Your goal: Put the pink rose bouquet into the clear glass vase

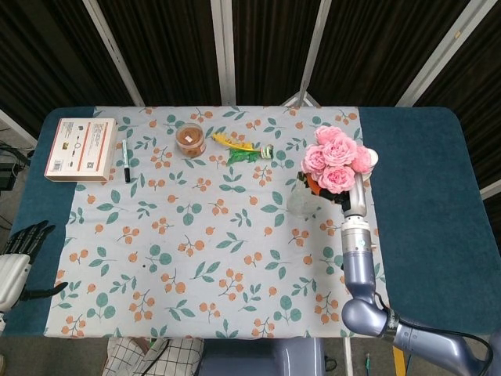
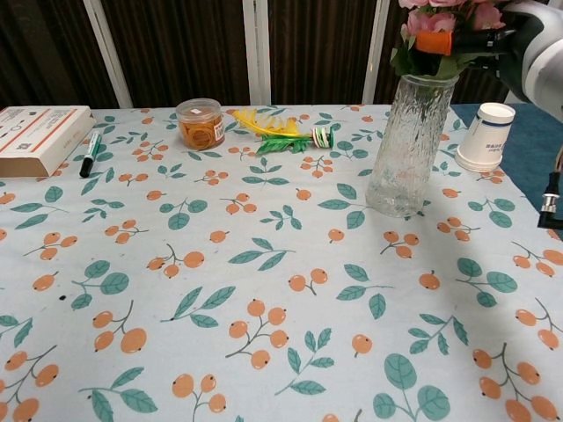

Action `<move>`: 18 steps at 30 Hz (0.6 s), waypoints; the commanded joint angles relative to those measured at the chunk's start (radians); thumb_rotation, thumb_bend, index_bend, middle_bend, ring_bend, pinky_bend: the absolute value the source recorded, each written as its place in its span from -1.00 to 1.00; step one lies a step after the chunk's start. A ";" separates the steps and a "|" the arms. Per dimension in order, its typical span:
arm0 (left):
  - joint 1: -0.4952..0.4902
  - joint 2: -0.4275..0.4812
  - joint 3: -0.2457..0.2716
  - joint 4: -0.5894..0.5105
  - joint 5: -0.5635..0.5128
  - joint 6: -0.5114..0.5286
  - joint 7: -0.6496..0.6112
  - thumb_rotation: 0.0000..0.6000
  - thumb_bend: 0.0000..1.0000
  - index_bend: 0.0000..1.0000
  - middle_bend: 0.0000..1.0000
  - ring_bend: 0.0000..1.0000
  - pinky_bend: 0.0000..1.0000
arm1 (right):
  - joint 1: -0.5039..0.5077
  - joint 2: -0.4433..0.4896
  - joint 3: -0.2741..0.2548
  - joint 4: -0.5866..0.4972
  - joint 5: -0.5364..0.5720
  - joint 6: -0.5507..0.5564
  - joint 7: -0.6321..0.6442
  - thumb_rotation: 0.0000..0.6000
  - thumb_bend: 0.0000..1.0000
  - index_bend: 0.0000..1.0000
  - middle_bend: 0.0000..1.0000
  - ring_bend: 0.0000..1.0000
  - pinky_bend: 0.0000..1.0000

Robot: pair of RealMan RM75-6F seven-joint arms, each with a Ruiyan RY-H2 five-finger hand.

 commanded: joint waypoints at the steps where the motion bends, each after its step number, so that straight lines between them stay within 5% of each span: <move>1: 0.001 0.000 0.000 -0.001 0.000 0.001 0.000 1.00 -1.00 -1.00 -1.00 -1.00 -1.00 | -0.025 0.030 -0.017 -0.041 -0.013 0.000 -0.011 1.00 -0.39 -1.00 -1.00 -1.00 -1.00; 12: 0.003 -0.002 -0.001 -0.006 0.003 0.009 0.002 1.00 -1.00 -1.00 -1.00 -1.00 -1.00 | -0.135 0.174 -0.099 -0.190 -0.119 0.022 -0.032 1.00 -0.39 -1.00 -1.00 -1.00 -1.00; 18: 0.005 -0.004 0.000 -0.006 0.007 0.014 0.006 1.00 -1.00 -1.00 -1.00 -1.00 -1.00 | -0.215 0.298 -0.201 -0.268 -0.199 0.004 -0.067 1.00 -0.39 -1.00 -1.00 -1.00 -1.00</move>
